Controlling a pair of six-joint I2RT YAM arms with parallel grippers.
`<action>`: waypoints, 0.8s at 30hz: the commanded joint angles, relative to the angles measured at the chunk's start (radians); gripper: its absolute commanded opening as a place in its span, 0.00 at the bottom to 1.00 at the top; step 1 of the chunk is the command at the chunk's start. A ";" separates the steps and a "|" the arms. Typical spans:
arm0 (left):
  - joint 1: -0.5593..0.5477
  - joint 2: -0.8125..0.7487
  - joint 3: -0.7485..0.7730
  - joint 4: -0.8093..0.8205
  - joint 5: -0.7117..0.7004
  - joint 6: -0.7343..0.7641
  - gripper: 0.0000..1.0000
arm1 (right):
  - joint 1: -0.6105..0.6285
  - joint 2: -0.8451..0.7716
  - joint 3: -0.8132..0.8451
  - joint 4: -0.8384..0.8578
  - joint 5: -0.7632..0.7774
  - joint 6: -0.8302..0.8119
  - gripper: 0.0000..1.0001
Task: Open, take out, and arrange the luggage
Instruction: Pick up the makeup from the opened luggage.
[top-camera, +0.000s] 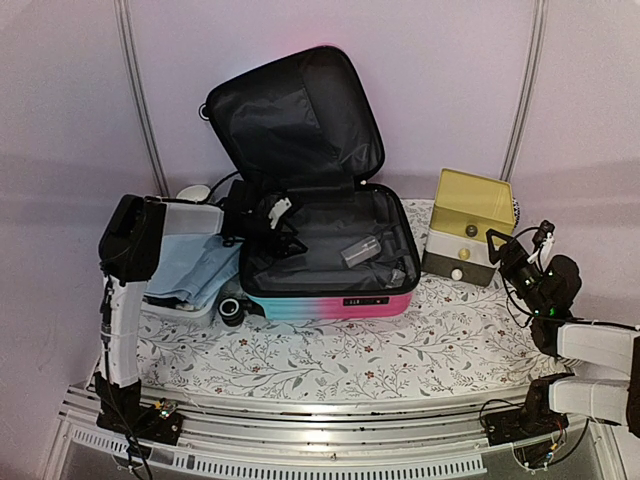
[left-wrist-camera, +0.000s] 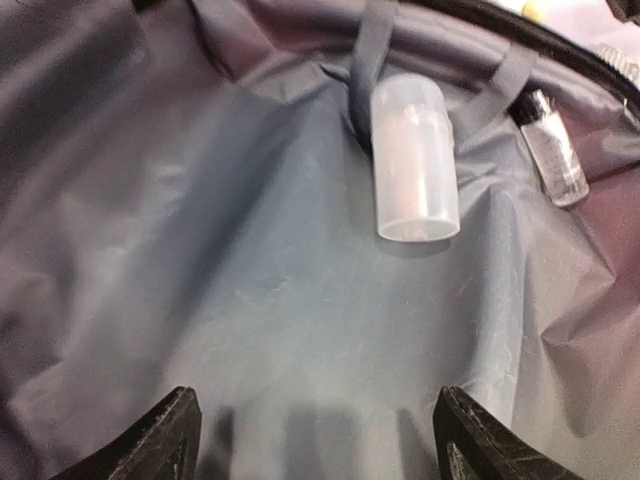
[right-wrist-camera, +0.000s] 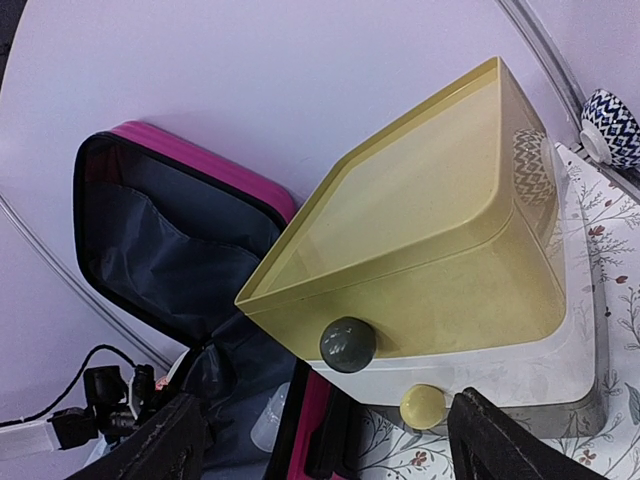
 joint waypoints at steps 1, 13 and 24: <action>-0.024 0.093 0.091 -0.082 0.103 0.048 0.82 | 0.002 0.005 0.021 0.024 -0.012 -0.015 0.86; -0.067 0.161 0.169 -0.056 0.175 0.025 0.87 | 0.001 0.025 0.026 0.038 -0.022 -0.007 0.86; -0.074 0.243 0.295 -0.080 0.243 -0.060 0.88 | 0.003 0.046 0.037 0.040 -0.036 -0.005 0.86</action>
